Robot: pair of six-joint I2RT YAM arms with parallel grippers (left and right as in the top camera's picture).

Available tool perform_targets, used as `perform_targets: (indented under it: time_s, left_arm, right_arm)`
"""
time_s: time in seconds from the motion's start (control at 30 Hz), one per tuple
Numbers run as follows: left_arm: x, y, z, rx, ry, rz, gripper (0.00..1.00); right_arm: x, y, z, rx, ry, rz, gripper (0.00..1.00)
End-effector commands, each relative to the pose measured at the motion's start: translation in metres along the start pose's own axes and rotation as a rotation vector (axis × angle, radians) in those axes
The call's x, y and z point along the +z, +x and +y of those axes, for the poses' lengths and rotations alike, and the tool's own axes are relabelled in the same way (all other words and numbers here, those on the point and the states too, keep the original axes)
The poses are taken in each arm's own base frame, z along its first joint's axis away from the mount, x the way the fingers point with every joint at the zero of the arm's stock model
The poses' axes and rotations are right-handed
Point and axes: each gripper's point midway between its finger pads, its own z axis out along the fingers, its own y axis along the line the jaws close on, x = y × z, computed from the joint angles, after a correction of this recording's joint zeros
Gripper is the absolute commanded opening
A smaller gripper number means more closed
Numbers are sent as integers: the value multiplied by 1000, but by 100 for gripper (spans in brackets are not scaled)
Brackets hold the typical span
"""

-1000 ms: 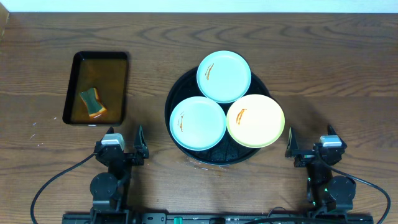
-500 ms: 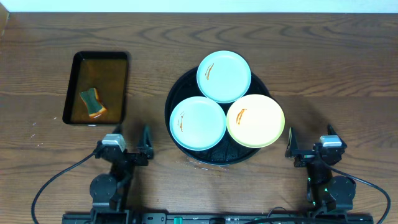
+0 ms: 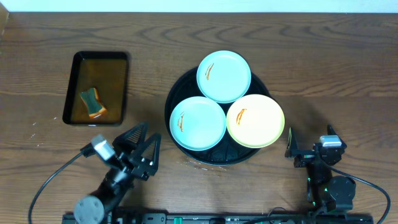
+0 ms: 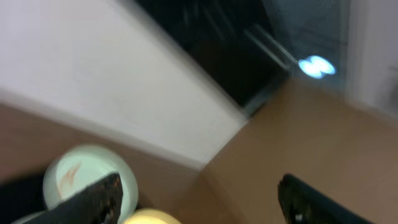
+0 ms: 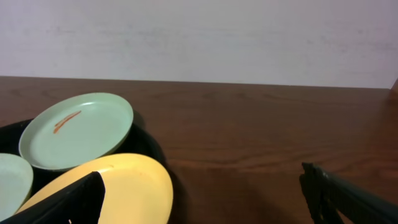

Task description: Clean dirty plates on tray and stack at the side

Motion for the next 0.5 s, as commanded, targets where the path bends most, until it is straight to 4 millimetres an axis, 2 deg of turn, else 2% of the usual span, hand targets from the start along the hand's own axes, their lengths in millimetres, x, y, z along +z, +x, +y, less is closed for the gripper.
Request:
perform_targets:
  time_s: [0.0, 0.13, 0.23, 0.3, 0.47]
  left_arm:
    - [-4, -31, -22, 293, -174, 97, 80]
    - [-28, -63, 27, 237, -741, 281, 80]
    - [-25, -65, 35, 224, -870, 501, 80]
    - [-16, -68, 39, 189, -913, 580, 80]
    - [27, -75, 74, 144, -965, 669, 80]
  right_arm:
    - [0, 2, -3, -11, 16, 7, 99]
    - [0, 2, -3, -11, 16, 8, 99]
    - [0, 2, -3, -11, 16, 8, 99]
    - [0, 2, -3, -11, 16, 7, 99]
    - [0, 2, -3, -11, 16, 8, 99]
